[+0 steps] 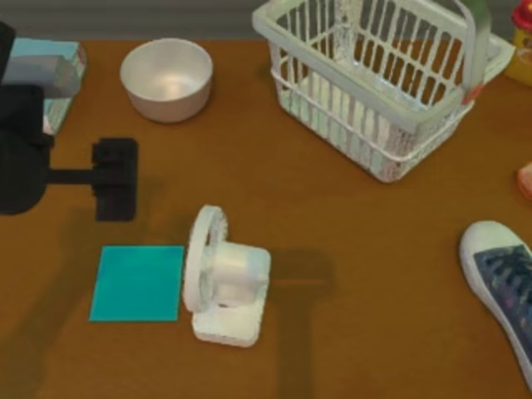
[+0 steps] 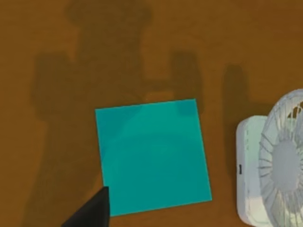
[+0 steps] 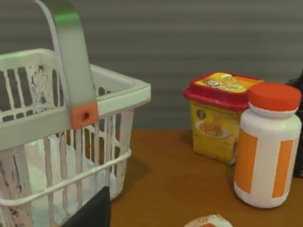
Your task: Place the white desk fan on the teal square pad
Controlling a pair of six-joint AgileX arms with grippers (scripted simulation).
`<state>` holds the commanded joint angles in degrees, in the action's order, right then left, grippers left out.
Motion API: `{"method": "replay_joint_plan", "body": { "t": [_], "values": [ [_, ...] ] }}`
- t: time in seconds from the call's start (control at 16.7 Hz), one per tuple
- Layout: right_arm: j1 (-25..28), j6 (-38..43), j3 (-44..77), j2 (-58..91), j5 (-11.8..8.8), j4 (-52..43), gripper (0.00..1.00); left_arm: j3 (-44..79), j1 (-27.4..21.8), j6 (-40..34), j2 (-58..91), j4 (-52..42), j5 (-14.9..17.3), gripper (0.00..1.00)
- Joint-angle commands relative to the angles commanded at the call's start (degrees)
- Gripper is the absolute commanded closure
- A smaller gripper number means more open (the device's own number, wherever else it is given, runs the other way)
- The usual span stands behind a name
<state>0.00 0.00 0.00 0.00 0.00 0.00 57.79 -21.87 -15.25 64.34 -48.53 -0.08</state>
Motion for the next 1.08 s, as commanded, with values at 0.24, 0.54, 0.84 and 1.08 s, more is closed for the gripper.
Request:
{"method": "replay_joint_plan", "body": {
  "t": [0.24,0.54,0.84,1.08],
  "values": [
    [0.0,0.0,0.0,0.0,0.0,0.0,0.0,18.71,-6.55,-5.08,20.53,-13.89,0.12,0.0],
    [0.0,0.0,0.0,0.0,0.0,0.0,0.0,33.87,-12.15,-9.08,38.18,-26.38,0.08,0.0],
    [0.0,0.0,0.0,0.0,0.0,0.0,0.0,37.23,-13.56,-9.98,42.45,-29.73,0.03,0.0],
    [0.0,0.0,0.0,0.0,0.0,0.0,0.0,36.87,-13.31,-9.88,42.33,-29.39,0.05,0.0]
  ]
}}
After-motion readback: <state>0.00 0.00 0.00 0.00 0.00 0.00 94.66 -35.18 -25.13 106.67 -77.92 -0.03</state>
